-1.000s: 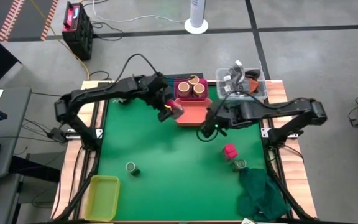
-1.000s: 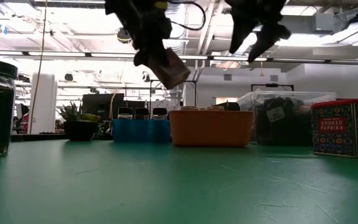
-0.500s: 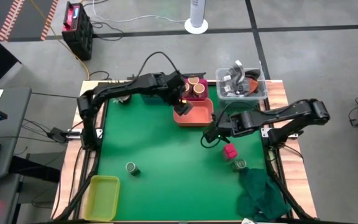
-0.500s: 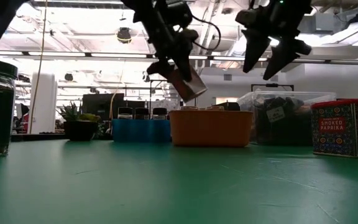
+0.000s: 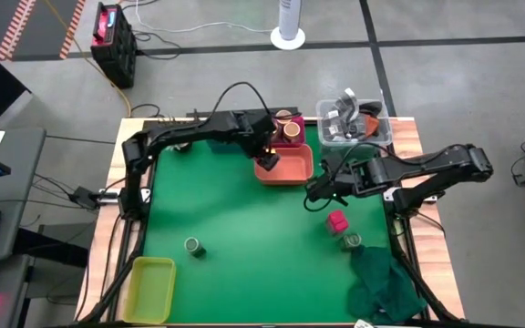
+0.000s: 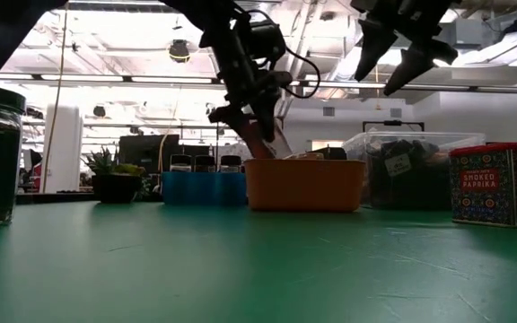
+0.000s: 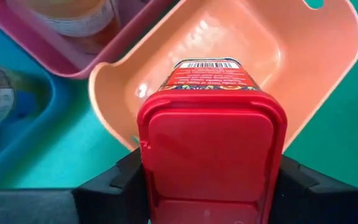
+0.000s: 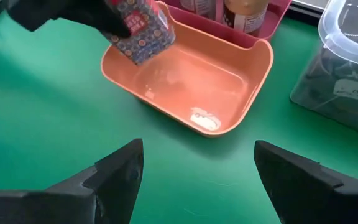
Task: Sort spices by type
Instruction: Put the left red seasoning can into the orange bin
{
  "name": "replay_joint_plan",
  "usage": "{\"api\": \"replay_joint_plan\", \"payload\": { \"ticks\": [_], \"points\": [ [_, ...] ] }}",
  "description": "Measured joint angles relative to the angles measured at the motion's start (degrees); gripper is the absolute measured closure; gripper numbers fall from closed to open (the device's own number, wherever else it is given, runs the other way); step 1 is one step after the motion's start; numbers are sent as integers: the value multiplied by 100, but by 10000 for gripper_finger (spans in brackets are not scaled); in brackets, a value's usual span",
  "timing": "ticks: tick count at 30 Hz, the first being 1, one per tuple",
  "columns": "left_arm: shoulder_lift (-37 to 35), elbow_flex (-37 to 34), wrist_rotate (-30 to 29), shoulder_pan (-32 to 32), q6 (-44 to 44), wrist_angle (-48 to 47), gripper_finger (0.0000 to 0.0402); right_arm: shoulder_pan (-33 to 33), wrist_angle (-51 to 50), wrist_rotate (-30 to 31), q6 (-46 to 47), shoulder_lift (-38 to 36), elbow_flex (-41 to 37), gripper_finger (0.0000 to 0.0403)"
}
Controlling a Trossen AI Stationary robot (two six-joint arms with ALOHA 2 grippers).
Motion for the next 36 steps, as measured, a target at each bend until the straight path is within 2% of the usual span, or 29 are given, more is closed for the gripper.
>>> {"api": "replay_joint_plan", "payload": {
  "ticks": [12, 17, 25, 29, 32, 36],
  "points": [
    [216, -9, 65, 12, -305, 90, 135, 296, 114, 166, 224, 50, 4, 74],
    [213, 21, 63, 13, -69, 92, 116, 407, 45, 177, 412, 48, 4, 74],
    [213, 582, 33, -86, 1074, -122, 111, 446, -328, -10, 730, 46, 4, 74],
    [211, 754, 27, -290, 2317, -56, 111, 486, -301, -73, 851, 46, 4, 74],
    [220, 752, -249, -455, 2925, 83, 111, 645, -290, -74, 1145, 46, 4, 74],
    [218, 701, -772, -532, 3057, 515, 111, 915, -171, 75, 1582, 46, 4, 74]
  ]
}}
